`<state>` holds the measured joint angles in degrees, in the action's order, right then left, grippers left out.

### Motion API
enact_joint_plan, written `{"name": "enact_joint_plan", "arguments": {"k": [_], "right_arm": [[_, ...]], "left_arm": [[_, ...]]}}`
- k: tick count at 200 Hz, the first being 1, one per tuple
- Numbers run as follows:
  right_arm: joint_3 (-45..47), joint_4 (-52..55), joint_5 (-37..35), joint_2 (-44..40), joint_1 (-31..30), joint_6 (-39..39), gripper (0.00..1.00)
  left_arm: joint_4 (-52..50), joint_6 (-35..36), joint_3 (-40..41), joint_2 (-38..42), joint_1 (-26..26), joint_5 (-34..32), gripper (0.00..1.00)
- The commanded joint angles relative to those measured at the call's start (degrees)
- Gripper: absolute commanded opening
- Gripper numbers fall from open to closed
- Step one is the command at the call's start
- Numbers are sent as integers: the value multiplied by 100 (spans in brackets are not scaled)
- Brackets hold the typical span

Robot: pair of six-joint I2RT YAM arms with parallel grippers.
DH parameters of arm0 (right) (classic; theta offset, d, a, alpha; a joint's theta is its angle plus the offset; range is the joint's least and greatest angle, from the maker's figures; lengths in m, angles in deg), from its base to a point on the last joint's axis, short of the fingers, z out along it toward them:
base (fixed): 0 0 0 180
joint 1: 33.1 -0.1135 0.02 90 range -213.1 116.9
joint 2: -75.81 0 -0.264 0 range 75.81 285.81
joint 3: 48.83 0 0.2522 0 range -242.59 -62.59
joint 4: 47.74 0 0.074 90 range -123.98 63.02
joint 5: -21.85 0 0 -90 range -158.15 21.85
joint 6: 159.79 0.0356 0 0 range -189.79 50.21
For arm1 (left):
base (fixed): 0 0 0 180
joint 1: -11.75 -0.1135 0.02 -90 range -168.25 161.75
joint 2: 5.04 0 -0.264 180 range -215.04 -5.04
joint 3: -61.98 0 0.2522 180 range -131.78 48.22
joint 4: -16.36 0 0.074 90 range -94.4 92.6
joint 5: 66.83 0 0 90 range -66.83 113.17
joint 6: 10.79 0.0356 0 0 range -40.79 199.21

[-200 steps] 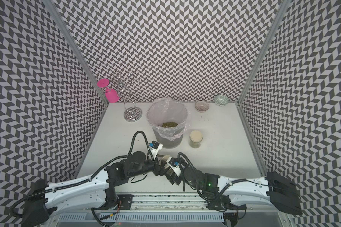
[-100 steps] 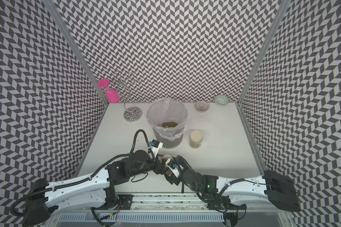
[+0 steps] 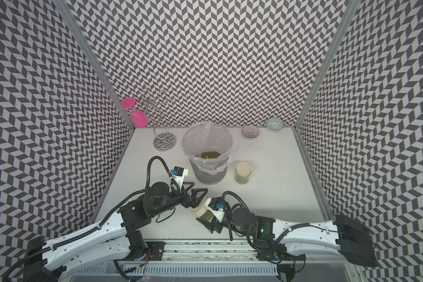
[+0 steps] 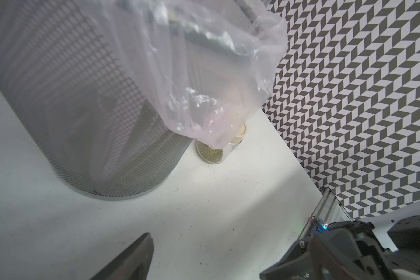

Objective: Empty moldy mung beans from jars
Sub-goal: Unscrew the lid from the jar.

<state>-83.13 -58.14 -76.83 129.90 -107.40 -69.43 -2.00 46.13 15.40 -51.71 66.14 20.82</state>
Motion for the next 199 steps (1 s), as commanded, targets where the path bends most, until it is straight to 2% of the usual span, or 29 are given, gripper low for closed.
{"name": "enact_joint_plan", "arguments": {"k": [1, 38, 76, 101, 130, 163, 199], "right_arm": [[-182, -737, 776, -328, 326, 271, 49], [-159, -468, 1715, -600, 857, 420, 49], [-276, -89, 2662, -840, 1424, 528, 49], [-319, -118, 3213, -1009, 1676, 664, 49], [-346, -139, 3492, -1102, 1758, 751, 49], [-403, -97, 3688, -1110, 1763, 794, 49], [-447, -116, 3894, -1078, 1770, 816, 49]], "left_arm": [[138, 281, 190, 316, -216, 331, 100], [892, 744, 491, 851, -416, 1190, 100], [2546, 931, 919, 1065, -761, 3081, 100], [2740, 1341, 787, 786, -756, 3988, 100], [2732, 1681, 696, 482, -763, 4550, 100], [2707, 1991, 689, 392, -756, 4352, 100], [3359, 1871, 754, 202, -705, 4998, 100]]}}
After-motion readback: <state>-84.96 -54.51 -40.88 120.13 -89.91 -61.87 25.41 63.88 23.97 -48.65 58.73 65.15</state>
